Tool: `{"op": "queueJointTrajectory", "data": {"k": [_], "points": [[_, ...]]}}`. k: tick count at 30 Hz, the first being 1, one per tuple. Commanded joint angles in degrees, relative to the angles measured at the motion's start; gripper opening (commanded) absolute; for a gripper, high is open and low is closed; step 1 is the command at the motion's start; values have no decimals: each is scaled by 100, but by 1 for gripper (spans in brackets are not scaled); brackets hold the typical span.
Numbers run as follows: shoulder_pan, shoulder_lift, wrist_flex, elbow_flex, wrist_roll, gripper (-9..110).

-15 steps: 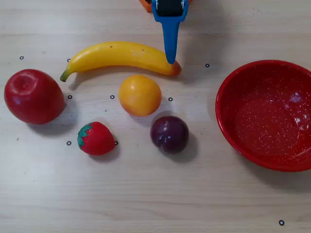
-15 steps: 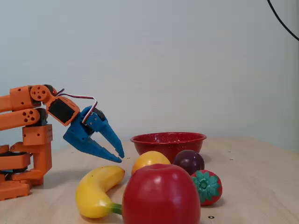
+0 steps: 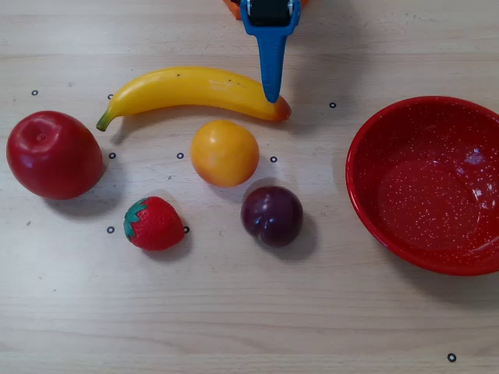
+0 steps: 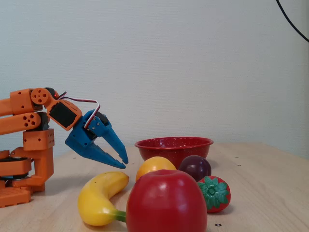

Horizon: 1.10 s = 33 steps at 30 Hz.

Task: Put the banana in the red bowl.

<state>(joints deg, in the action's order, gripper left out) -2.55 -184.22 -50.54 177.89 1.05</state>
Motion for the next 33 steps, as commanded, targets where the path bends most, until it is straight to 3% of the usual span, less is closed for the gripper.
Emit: {"op": "queueJointTrajectory", "data": {"k": [1,7,17,33], "points": [[-26,79,18,-105,44,0],[-220,905,-123,-1160,-158,0],[-193,2892,-2021,-4113,44,0],[554,4948,-4430,-7972,-589,0]]}}
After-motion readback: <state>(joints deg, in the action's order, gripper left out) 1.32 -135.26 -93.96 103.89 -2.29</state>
